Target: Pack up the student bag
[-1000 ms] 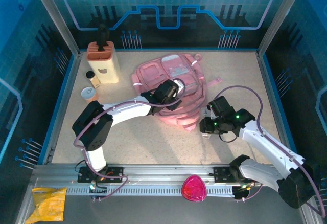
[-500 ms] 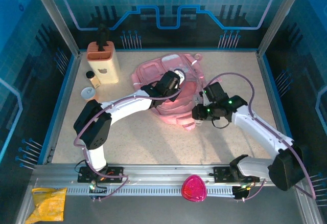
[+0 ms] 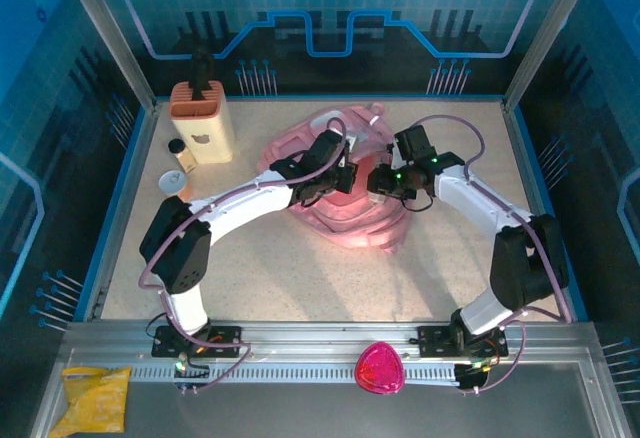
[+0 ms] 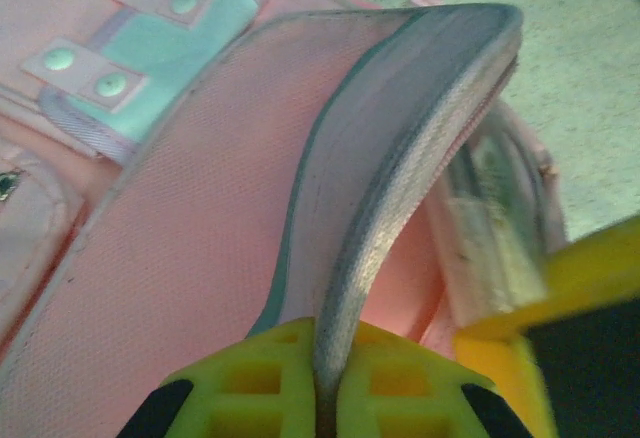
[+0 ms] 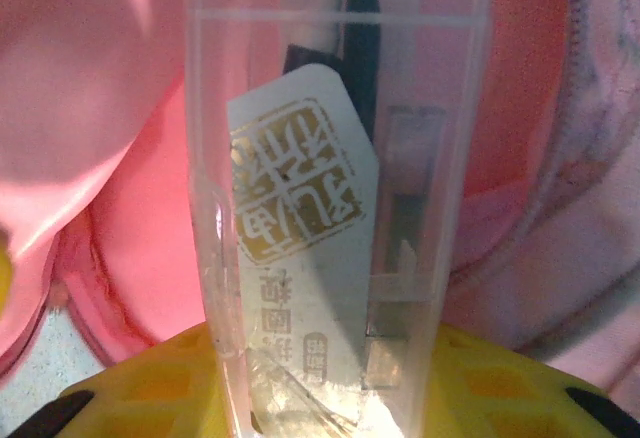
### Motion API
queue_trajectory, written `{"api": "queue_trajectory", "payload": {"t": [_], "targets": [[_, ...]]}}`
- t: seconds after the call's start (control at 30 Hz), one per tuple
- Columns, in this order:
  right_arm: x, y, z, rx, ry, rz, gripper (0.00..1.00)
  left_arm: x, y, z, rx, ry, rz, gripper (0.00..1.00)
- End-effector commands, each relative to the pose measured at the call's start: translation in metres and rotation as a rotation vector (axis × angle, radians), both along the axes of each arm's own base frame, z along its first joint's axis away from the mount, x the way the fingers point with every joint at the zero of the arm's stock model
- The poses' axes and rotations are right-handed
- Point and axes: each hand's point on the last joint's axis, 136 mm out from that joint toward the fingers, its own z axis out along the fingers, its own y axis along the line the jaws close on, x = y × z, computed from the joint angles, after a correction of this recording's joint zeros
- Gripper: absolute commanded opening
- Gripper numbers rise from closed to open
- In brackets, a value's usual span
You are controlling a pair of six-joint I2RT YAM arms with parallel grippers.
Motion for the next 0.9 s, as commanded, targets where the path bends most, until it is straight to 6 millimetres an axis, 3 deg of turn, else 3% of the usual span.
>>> {"api": "queue_trajectory", "payload": {"t": [0.0, 0.2, 0.63, 0.77, 0.87], "targets": [[0.028, 0.009, 0.022, 0.081, -0.079, -0.048, 0.32, -0.004, -0.016, 0.049, -0.207, 0.003, 0.018, 0.0], [0.035, 0.028, 0.032, 0.217, -0.084, -0.038, 0.52, 0.0, -0.012, 0.047, -0.232, 0.031, 0.059, 0.0], [0.025, 0.036, 0.024, 0.323, -0.05, -0.05, 0.65, -0.002, -0.009, 0.051, -0.309, 0.067, 0.065, 0.0], [0.024, 0.039, 0.025, 0.337, -0.063, -0.051, 0.62, -0.003, -0.009, 0.053, -0.32, 0.071, 0.067, 0.0], [0.024, 0.048, 0.028, 0.394, -0.093, -0.05, 0.5, -0.006, -0.013, 0.054, -0.352, 0.089, 0.059, 0.0]]}}
